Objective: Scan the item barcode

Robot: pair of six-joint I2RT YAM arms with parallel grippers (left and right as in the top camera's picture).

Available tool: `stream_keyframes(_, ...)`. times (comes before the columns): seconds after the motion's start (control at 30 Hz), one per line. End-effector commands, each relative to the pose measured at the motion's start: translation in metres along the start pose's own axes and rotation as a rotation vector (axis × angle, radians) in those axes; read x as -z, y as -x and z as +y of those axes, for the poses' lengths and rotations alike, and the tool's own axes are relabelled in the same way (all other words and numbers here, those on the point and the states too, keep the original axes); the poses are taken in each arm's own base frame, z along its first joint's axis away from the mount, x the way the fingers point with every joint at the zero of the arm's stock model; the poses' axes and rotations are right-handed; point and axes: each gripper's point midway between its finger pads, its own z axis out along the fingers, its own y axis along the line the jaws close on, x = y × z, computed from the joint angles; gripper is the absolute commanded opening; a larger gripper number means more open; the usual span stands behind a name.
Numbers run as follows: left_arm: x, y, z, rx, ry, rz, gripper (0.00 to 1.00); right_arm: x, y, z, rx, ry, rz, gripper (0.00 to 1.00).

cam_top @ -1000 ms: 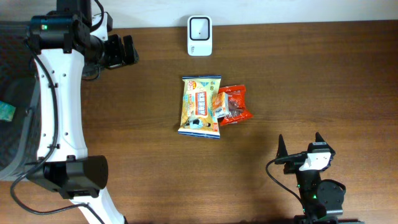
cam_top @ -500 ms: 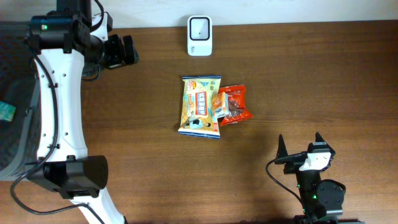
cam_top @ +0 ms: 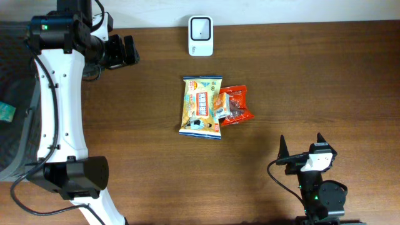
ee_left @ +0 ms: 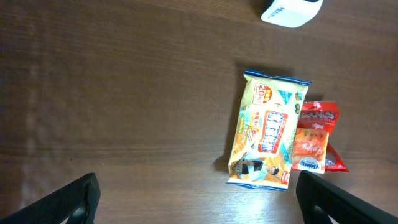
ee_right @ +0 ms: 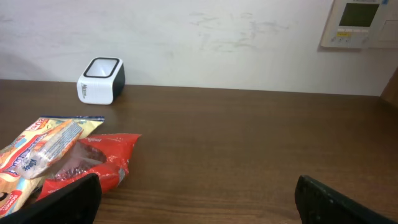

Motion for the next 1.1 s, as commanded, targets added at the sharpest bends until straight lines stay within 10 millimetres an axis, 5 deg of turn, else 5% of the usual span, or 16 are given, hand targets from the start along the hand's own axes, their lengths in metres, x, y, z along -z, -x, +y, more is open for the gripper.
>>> stream_keyframes(0.0,-0.003,0.001,0.003,-0.005,0.012,0.001,0.99,0.0,-0.003,0.001,0.0,0.0,0.004,0.99)
stream_keyframes(0.23,-0.003,0.001,0.003,-0.004,0.011,0.001,0.99,0.0,-0.003,0.001,0.0,0.0,0.004,0.99)
stream_keyframes(0.33,-0.002,0.0,-0.02,-0.006,-0.12,0.011,0.99,0.0,-0.003,0.0,0.0,0.0,0.004,0.99)
stream_keyframes(0.4,0.006,0.006,-0.054,-0.043,-0.319,-0.009,0.99,0.0,-0.003,0.001,0.0,0.0,0.004,0.99)
stream_keyframes(0.43,0.021,0.008,-0.088,-0.194,-0.526,-0.045,0.99,0.0,-0.003,0.0,0.0,0.0,0.004,0.98)
stream_keyframes(0.47,0.018,0.015,-0.082,-0.204,-0.48,-0.074,0.99,0.0,-0.003,0.001,0.0,0.0,0.004,0.99)
stream_keyframes(0.5,0.012,0.024,-0.067,-0.207,-0.381,-0.107,0.96,0.0,-0.003,0.001,0.0,0.0,0.004,0.99)
stream_keyframes(0.53,0.012,0.034,-0.056,-0.211,-0.311,-0.152,0.78,0.0,-0.003,0.0,0.0,0.0,0.004,0.99)
stream_keyframes(0.6,0.043,0.063,-0.032,-0.203,-0.19,-0.296,0.99,0.0,-0.003,0.001,0.0,0.0,0.004,0.99)
stream_keyframes(0.7,0.142,0.111,0.085,-0.026,0.43,-0.624,0.99,0.0,-0.003,0.0,0.0,0.0,0.004,0.99)
stream_keyframes(0.77,0.18,0.1,0.165,0.232,0.773,-0.684,0.99,0.0,-0.003,0.001,0.0,0.0,0.004,0.99)
stream_keyframes(0.83,0.173,0.076,0.227,0.488,0.852,-0.659,0.99,0.0,-0.003,0.0,0.0,0.0,0.004,0.99)
stream_keyframes(0.93,0.135,0.035,0.305,0.681,0.959,-0.526,0.99,0.0,-0.003,0.001,0.0,0.0,0.004,0.98)
stream_keyframes(0.97,0.108,0.016,0.342,0.744,0.989,-0.473,0.99,0.0,-0.003,0.001,0.0,0.0,0.004,0.99)
stream_keyframes(1.07,0.075,0.005,0.37,0.774,0.99,-0.453,0.99,0.0,-0.003,0.001,0.0,0.0,0.004,0.99)
